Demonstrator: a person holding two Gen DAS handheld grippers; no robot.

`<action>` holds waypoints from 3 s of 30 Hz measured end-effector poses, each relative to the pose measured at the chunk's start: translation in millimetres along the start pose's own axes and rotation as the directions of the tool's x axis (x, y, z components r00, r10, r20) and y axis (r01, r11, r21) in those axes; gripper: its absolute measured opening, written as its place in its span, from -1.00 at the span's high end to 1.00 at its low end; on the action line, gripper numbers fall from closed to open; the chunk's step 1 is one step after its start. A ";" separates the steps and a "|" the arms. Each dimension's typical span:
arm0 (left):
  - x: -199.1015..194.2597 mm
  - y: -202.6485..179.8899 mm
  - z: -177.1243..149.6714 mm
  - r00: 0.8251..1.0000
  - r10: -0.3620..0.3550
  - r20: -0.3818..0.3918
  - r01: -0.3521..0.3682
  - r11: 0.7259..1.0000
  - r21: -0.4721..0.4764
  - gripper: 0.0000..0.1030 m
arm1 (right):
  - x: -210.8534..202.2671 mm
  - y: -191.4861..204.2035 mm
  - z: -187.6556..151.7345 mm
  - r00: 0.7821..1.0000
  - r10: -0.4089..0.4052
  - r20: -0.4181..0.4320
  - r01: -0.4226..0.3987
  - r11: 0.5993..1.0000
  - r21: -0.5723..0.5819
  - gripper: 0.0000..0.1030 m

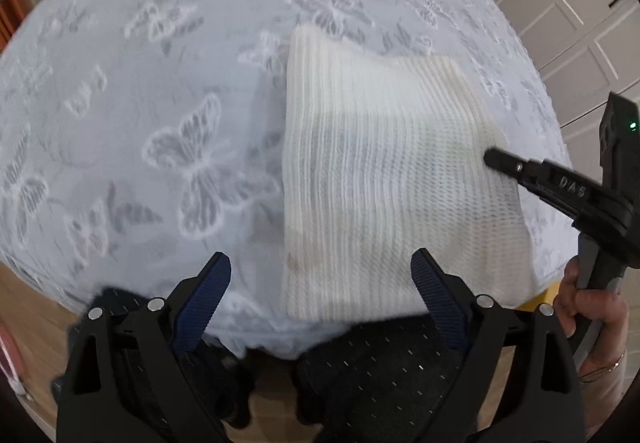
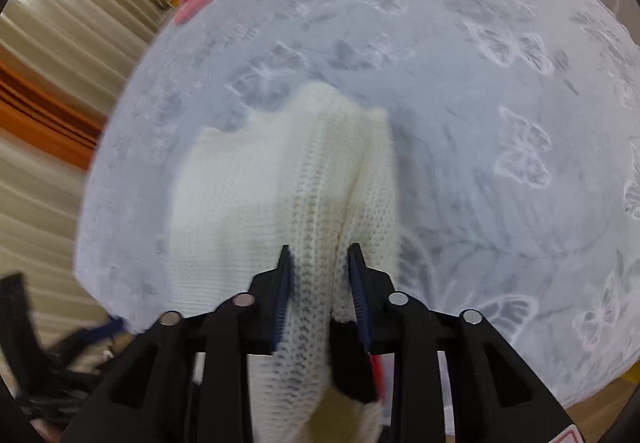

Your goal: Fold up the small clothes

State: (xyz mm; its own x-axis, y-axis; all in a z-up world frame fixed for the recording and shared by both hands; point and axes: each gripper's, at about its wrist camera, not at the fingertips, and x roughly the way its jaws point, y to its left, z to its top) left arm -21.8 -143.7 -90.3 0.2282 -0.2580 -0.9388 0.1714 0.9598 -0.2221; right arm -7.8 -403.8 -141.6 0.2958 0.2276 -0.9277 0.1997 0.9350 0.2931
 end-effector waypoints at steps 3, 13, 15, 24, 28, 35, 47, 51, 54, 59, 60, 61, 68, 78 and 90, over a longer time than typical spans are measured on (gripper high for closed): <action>9.0 3.0 10.9 0.999 -0.037 0.006 0.037 0.999 -0.014 -0.73 | -2.6 -18.5 -7.9 0.999 0.039 0.013 -0.039 0.996 0.080 -0.21; 85.6 30.2 43.5 0.983 -0.154 -0.097 0.131 0.969 -0.207 -0.77 | 36.0 -24.2 -15.4 0.980 0.179 -0.086 -0.157 0.964 0.217 -0.63; 99.2 35.4 43.0 0.974 -0.185 -0.128 0.148 0.957 -0.251 -0.77 | 43.7 -22.2 -18.9 0.968 0.240 -0.076 -0.213 0.942 0.259 -0.57; 38.0 54.1 48.3 0.923 -0.380 -0.065 0.352 0.900 -0.259 0.42 | -24.8 40.4 -24.5 0.963 0.269 -0.007 -0.267 0.959 0.097 0.13; 19.0 73.5 27.9 0.958 -0.273 -0.089 0.249 0.944 -0.216 0.20 | 16.9 37.7 -51.6 0.987 0.132 -0.096 -0.125 0.989 0.072 -0.18; 19.3 69.4 -5.1 0.996 0.025 -0.083 -0.031 0.997 -0.075 -0.08 | -19.3 45.9 -44.8 0.999 0.013 0.046 -0.018 0.993 0.121 -0.34; -16.0 36.1 -9.0 0.982 0.188 0.034 -0.191 0.976 0.104 -0.38 | -6.9 98.2 1.7 0.997 0.078 0.028 -0.077 0.997 -0.022 0.69; -14.1 34.4 -11.0 0.981 0.191 0.033 -0.193 0.974 0.117 -0.39 | -45.4 109.0 14.0 0.989 0.075 0.130 -0.065 0.995 -0.079 0.69; -10.7 32.9 -11.4 0.979 0.201 0.031 -0.204 0.971 0.121 -0.39 | -9.9 95.1 11.7 0.995 -0.080 0.063 0.087 0.990 -0.110 0.65; -7.6 33.3 -11.5 0.979 0.205 0.022 -0.206 0.972 0.118 -0.43 | 3.3 70.2 -2.0 0.996 -0.088 0.028 0.089 0.996 -0.016 0.11; -7.2 34.2 -11.5 0.979 0.202 0.020 -0.203 0.972 0.117 -0.45 | -5.6 68.1 -2.6 0.995 -0.084 0.048 0.084 0.996 0.003 -0.12; -6.8 36.5 -11.2 0.981 0.194 0.020 -0.195 0.975 0.109 -0.50 | -14.0 66.5 -3.7 0.994 -0.081 0.068 0.080 0.997 0.019 -0.22; 4.4 64.2 7.8 0.999 0.051 -0.012 -0.051 0.998 -0.042 -0.68 | -5.5 43.0 -24.0 0.999 -0.046 -0.009 0.046 0.998 0.044 -0.56; 80.7 68.2 28.8 0.986 -0.099 -0.138 0.080 0.988 -0.132 -0.80 | 58.0 24.7 -31.6 0.975 0.210 -0.079 -0.185 0.952 0.245 -0.79; 26.7 22.8 40.2 0.990 -0.095 -0.107 0.093 0.995 -0.025 0.34 | -18.1 81.9 -29.6 0.988 0.145 0.060 -0.150 0.984 0.097 0.20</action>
State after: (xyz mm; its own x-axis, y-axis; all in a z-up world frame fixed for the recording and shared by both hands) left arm 26.7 -133.0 -109.9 0.1074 -0.3353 -0.9360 0.1682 0.9340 -0.3153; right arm -24.4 -323.4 -107.6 0.3772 0.3439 -0.8599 0.2425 0.8594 0.4501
